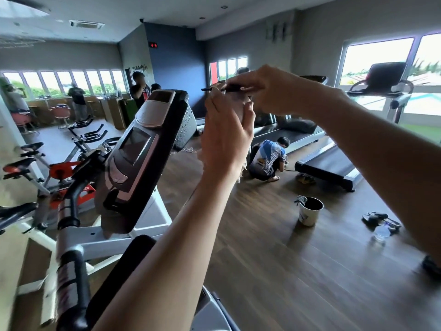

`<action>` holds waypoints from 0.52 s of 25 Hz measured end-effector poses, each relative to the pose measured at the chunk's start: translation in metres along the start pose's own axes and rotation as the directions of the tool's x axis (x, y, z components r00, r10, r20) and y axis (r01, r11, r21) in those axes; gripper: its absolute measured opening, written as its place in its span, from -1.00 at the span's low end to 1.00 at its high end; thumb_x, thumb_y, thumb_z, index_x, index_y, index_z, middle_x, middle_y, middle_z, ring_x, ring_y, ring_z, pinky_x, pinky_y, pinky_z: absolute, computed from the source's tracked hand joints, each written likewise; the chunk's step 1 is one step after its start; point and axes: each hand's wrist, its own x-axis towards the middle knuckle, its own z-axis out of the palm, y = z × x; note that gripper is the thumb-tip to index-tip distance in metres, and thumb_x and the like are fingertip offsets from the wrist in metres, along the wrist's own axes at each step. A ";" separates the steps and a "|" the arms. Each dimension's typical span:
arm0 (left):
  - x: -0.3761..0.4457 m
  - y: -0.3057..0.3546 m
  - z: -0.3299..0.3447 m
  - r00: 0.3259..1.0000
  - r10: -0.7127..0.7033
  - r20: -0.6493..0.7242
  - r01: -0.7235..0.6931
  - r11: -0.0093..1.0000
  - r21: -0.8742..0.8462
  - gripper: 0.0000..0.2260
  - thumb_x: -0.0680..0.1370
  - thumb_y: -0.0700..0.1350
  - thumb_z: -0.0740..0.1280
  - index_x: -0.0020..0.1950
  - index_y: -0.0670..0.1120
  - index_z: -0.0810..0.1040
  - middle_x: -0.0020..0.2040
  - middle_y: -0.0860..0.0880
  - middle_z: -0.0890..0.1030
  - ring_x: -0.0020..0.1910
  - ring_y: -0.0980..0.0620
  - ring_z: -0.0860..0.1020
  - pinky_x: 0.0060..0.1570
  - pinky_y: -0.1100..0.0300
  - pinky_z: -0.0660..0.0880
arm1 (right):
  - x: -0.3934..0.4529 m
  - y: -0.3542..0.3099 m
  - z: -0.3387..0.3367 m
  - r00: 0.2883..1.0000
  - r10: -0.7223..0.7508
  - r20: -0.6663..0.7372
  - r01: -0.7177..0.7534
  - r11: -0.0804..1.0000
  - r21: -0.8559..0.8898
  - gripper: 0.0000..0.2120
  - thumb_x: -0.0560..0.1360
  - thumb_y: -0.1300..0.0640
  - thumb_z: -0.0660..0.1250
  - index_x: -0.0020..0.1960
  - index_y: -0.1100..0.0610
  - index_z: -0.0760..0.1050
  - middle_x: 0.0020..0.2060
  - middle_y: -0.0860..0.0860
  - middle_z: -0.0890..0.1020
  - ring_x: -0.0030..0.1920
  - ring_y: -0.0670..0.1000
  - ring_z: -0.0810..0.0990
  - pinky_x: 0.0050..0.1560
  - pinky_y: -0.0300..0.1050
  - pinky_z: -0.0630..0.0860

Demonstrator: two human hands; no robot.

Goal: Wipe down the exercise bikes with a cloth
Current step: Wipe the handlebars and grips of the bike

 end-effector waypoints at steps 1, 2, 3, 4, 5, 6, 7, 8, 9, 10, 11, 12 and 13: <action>-0.013 -0.003 -0.007 1.000 -0.010 0.018 0.009 0.999 0.048 -0.36 0.64 0.21 0.14 0.44 -0.32 0.38 0.22 -0.25 0.55 0.06 -0.20 0.64 -0.18 0.01 0.59 | -0.003 -0.002 0.000 1.000 0.020 -0.003 -0.020 0.999 0.034 -0.37 0.54 0.47 0.09 0.50 0.02 0.43 0.34 0.00 0.56 -0.31 -0.34 0.52 -0.38 -0.48 0.37; -0.025 -0.007 -0.014 0.999 -0.011 0.048 0.006 0.995 0.095 -0.40 0.65 0.22 0.15 0.39 -0.29 0.40 0.17 -0.23 0.56 -0.02 -0.19 0.66 -0.28 0.02 0.54 | -0.006 -0.004 0.000 0.999 0.037 -0.009 -0.037 0.998 0.057 -0.35 0.53 0.50 0.06 0.50 0.04 0.43 0.37 0.02 0.55 -0.40 -0.34 0.50 -0.46 -0.47 0.36; -0.033 -0.011 -0.019 0.997 -0.007 0.082 -0.005 0.991 0.135 -0.44 0.66 0.22 0.17 0.33 -0.26 0.42 0.13 -0.21 0.56 -0.08 -0.20 0.66 -0.35 0.04 0.48 | -0.008 -0.005 0.000 0.999 0.041 -0.013 -0.040 0.997 0.070 -0.32 0.51 0.51 0.04 0.50 0.04 0.43 0.38 0.03 0.55 -0.44 -0.32 0.50 -0.50 -0.45 0.34; -0.035 -0.013 -0.021 0.994 -0.010 0.112 -0.007 0.989 0.149 -0.48 0.66 0.21 0.19 0.27 -0.25 0.44 0.09 -0.21 0.57 -0.11 -0.21 0.66 -0.38 0.05 0.43 | -0.009 -0.006 0.000 0.999 0.035 -0.014 -0.034 0.997 0.073 -0.31 0.50 0.52 0.03 0.50 0.04 0.43 0.38 0.05 0.55 -0.46 -0.29 0.50 -0.53 -0.44 0.32; -0.028 -0.013 -0.019 0.992 -0.013 0.126 -0.005 0.991 0.137 -0.50 0.66 0.19 0.21 0.25 -0.25 0.44 0.08 -0.22 0.57 -0.12 -0.23 0.66 -0.36 0.04 0.42 | -0.009 -0.006 0.000 0.999 0.032 -0.013 -0.031 0.997 0.069 -0.31 0.50 0.52 0.03 0.50 0.05 0.43 0.37 0.05 0.56 -0.48 -0.28 0.50 -0.54 -0.43 0.32; -0.017 -0.008 -0.018 0.992 -0.015 0.129 0.001 0.995 0.103 -0.51 0.66 0.17 0.23 0.28 -0.26 0.44 0.11 -0.23 0.57 -0.09 -0.24 0.66 -0.32 0.02 0.45 | -0.006 -0.004 0.001 0.999 0.029 -0.015 -0.028 0.997 0.068 -0.32 0.51 0.52 0.04 0.50 0.05 0.43 0.34 0.06 0.57 -0.49 -0.29 0.49 -0.54 -0.43 0.32; -0.005 -0.003 -0.015 0.990 -0.025 0.138 0.016 0.998 0.066 -0.48 0.66 0.17 0.24 0.35 -0.27 0.41 0.16 -0.24 0.56 -0.03 -0.25 0.65 -0.23 -0.01 0.49 | -0.004 -0.003 0.002 0.999 0.028 -0.018 -0.027 0.997 0.067 -0.34 0.52 0.51 0.06 0.49 0.06 0.44 0.30 0.07 0.59 -0.50 -0.33 0.48 -0.52 -0.44 0.33; 0.007 0.002 -0.012 0.989 -0.040 0.146 0.033 0.998 0.047 -0.44 0.65 0.17 0.24 0.42 -0.26 0.37 0.22 -0.23 0.54 0.04 -0.24 0.64 -0.13 -0.02 0.52 | -0.002 -0.003 0.002 0.999 0.026 -0.022 -0.025 0.998 0.063 -0.37 0.53 0.50 0.08 0.49 0.06 0.45 0.27 0.07 0.61 -0.48 -0.38 0.47 -0.48 -0.45 0.36; 0.018 0.007 -0.007 0.988 -0.056 0.146 0.050 0.998 0.045 -0.40 0.64 0.19 0.24 0.47 -0.25 0.33 0.26 -0.20 0.52 0.08 -0.22 0.62 -0.06 -0.01 0.52 | 0.000 -0.001 0.002 1.000 0.016 -0.026 -0.015 0.999 0.048 -0.38 0.53 0.49 0.09 0.48 0.07 0.46 0.24 0.06 0.62 -0.44 -0.42 0.47 -0.43 -0.48 0.38; 0.024 0.010 -0.004 0.988 -0.068 0.136 0.062 0.997 0.049 -0.39 0.64 0.21 0.25 0.48 -0.24 0.32 0.26 -0.18 0.52 0.09 -0.20 0.62 -0.04 0.00 0.52 | 0.001 0.001 0.002 1.000 -0.001 -0.031 0.002 0.999 0.032 -0.39 0.53 0.49 0.10 0.47 0.07 0.47 0.22 0.03 0.62 -0.42 -0.45 0.47 -0.40 -0.49 0.39; 0.021 0.010 -0.004 0.991 -0.070 0.113 0.065 0.996 0.053 -0.39 0.63 0.21 0.26 0.46 -0.24 0.34 0.24 -0.17 0.53 0.07 -0.19 0.63 -0.07 0.01 0.53 | 0.000 0.002 0.002 1.000 -0.017 -0.026 0.018 1.000 0.021 -0.40 0.53 0.49 0.11 0.47 0.07 0.47 0.21 0.01 0.62 -0.41 -0.45 0.48 -0.40 -0.48 0.39; 0.012 0.008 -0.007 0.994 -0.068 0.081 0.064 0.997 0.046 -0.42 0.63 0.21 0.27 0.42 -0.24 0.37 0.21 -0.17 0.55 0.04 -0.18 0.64 -0.12 0.01 0.53 | -0.001 0.002 0.002 1.000 -0.017 -0.022 0.017 0.999 0.030 -0.38 0.53 0.49 0.11 0.47 0.06 0.47 0.22 0.02 0.62 -0.42 -0.40 0.50 -0.43 -0.44 0.39; -0.002 0.004 -0.011 0.996 -0.066 0.067 0.063 0.997 0.045 -0.44 0.62 0.20 0.27 0.38 -0.25 0.40 0.18 -0.18 0.57 0.00 -0.18 0.65 -0.18 0.04 0.52 | -0.002 0.002 0.002 1.000 0.009 -0.023 -0.007 0.998 0.057 -0.36 0.52 0.50 0.10 0.48 0.03 0.46 0.25 0.05 0.62 -0.45 -0.32 0.52 -0.48 -0.40 0.38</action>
